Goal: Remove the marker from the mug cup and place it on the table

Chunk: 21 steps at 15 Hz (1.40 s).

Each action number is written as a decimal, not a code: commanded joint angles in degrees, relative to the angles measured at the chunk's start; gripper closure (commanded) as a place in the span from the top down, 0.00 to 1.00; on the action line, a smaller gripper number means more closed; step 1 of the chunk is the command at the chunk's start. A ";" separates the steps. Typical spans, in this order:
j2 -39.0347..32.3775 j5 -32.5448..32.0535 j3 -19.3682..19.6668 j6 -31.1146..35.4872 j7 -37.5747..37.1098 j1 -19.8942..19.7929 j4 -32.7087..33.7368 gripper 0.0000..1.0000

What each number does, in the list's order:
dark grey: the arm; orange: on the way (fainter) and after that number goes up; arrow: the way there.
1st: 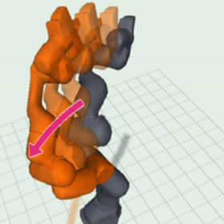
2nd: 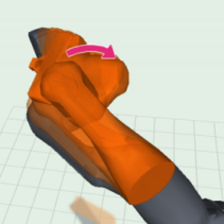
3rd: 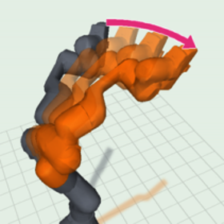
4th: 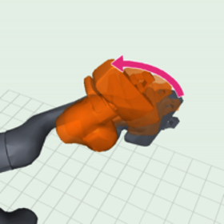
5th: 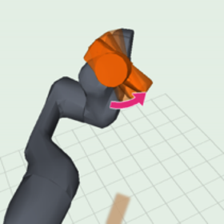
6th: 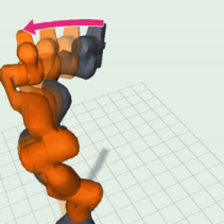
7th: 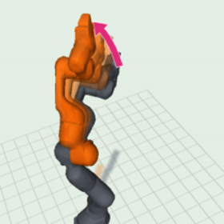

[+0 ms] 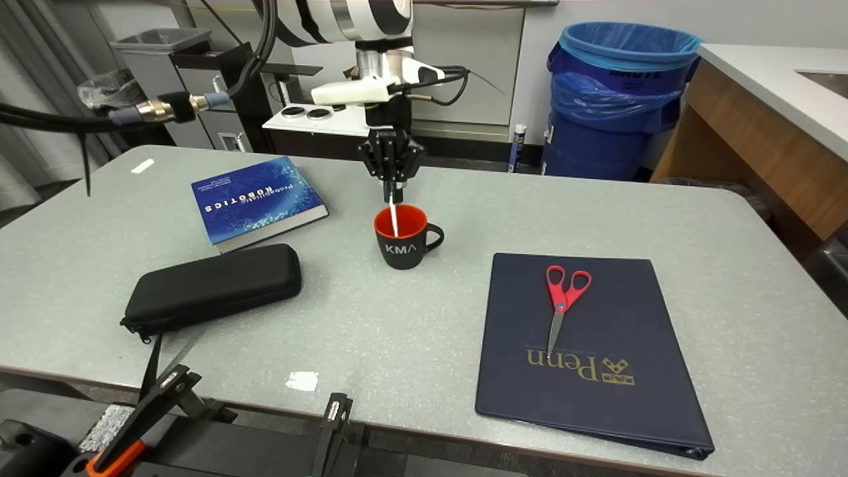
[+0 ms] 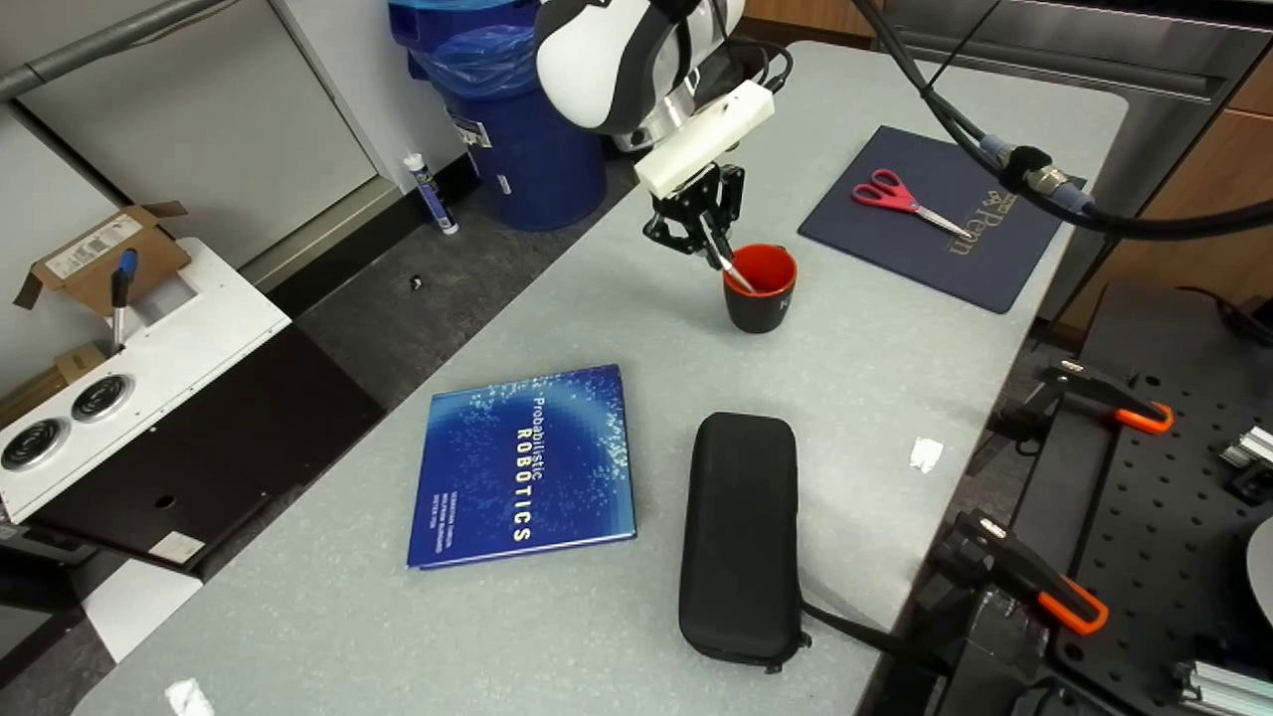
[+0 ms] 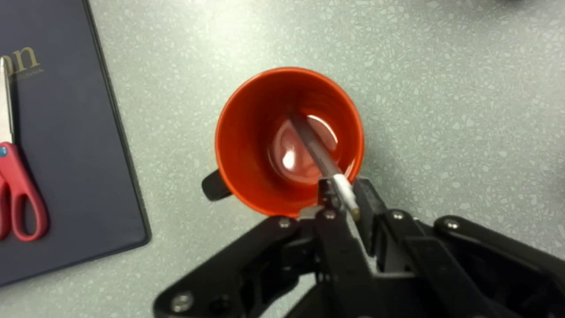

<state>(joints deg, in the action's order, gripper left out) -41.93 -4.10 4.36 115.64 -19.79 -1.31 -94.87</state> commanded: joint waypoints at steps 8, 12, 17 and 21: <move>12.40 -0.07 0.98 0.72 1.37 1.40 -9.73 0.03; 22.17 -0.13 0.71 1.45 0.62 1.45 -14.61 0.03; 14.10 1.56 -1.91 -5.17 4.05 1.26 -4.24 0.03; 0.81 2.84 -2.95 -9.22 5.50 1.19 6.79 0.03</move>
<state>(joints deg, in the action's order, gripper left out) -30.14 -3.34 1.45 111.42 -16.58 -0.22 -99.40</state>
